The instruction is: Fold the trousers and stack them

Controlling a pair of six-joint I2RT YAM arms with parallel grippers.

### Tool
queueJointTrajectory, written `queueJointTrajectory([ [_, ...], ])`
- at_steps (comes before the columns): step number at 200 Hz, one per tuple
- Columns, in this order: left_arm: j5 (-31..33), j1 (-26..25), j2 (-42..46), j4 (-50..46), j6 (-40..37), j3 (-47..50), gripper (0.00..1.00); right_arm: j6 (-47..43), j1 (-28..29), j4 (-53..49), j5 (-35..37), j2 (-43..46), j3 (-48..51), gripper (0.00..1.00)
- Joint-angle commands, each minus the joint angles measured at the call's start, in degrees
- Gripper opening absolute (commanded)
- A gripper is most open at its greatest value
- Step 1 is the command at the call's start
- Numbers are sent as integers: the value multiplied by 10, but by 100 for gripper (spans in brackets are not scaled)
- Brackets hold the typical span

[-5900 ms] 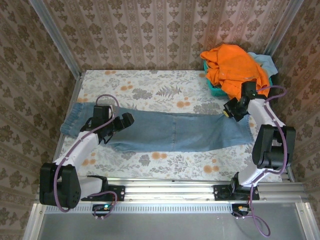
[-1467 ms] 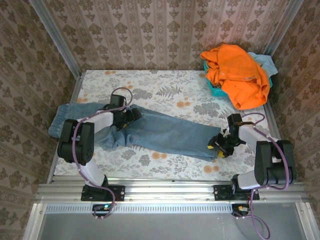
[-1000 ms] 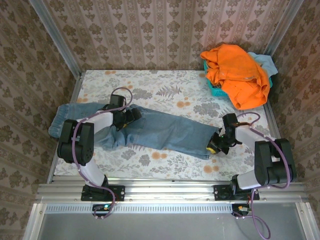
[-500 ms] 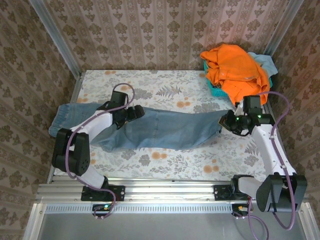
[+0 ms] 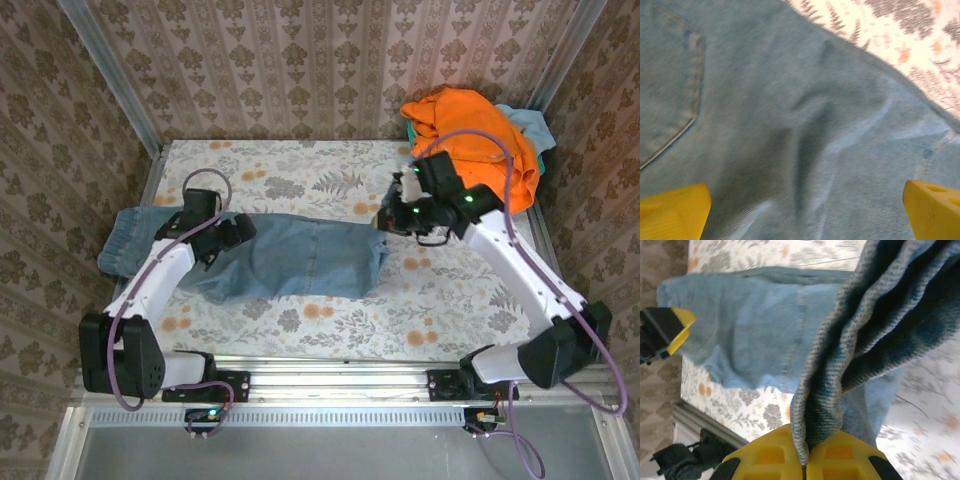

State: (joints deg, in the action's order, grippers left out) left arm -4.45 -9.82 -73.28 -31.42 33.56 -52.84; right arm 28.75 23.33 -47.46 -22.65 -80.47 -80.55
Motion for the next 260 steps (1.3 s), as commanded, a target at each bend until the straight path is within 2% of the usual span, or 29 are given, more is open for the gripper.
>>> queueJointTrajectory([
  [1,-3,23,36,-44,-8,18,99,6,51,10,24,-63,-78,0],
  [69,-47,104,55,-58,-10,33,99,11,170,-7,30,-252,-295,0],
  [114,-59,120,66,-54,-5,43,100,13,213,-28,18,-350,-407,0],
  [173,-56,122,72,-41,13,68,99,47,233,-12,-12,-426,-513,0],
  [225,-37,135,119,-60,29,70,100,91,251,-1,-47,-520,-609,0],
  [260,-41,152,135,-73,27,64,100,127,253,53,-65,-552,-626,0],
])
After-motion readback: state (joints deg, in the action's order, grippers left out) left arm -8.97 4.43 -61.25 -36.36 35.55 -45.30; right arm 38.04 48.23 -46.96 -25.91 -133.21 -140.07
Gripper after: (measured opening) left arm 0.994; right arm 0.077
